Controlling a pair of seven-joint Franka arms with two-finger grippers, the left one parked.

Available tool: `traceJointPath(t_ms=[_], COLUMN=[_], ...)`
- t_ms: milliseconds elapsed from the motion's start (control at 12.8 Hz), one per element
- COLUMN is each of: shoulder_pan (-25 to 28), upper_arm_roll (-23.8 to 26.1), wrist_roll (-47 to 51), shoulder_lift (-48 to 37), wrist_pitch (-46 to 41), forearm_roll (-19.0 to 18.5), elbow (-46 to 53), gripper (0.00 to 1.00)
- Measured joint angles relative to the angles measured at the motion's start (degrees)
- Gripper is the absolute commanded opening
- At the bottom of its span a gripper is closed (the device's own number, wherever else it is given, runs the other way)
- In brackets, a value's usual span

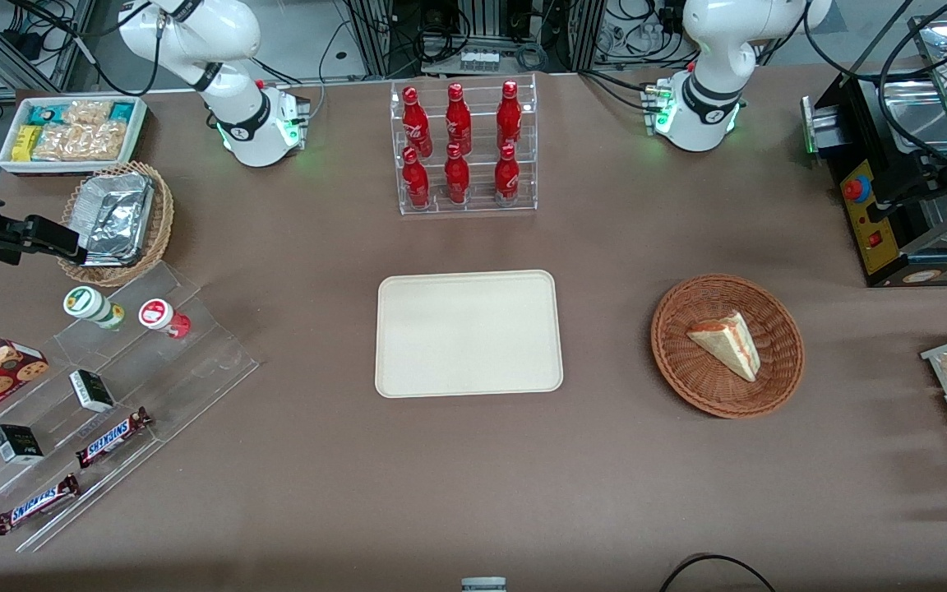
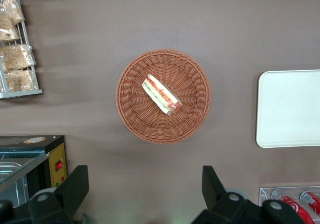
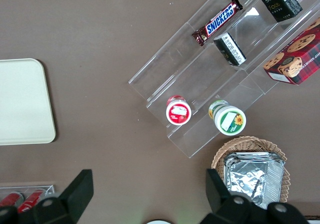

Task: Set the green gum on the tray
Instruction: 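Move the right gripper toward the green-lidded gum jar on the acrylic shelf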

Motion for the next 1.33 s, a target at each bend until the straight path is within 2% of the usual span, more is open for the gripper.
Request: traceJointPath(t_ms=[706,1020,1333], shoulder_pan=[-0.02,-0.2,-0.93], upper_arm_roll=[0.0,-0.35,-2.4], wrist_roll=[-1.14,-9.46,-22.96], shoulder_lift=[-0.09,-2.84,-7.33], wrist_pitch=[-0.15,3.2,9.7], forearm_roll=[0.0,0.0,-0.06], elbow=[-0.58,-7.81,-18.48], gripper=[1.0,0.99,0.99])
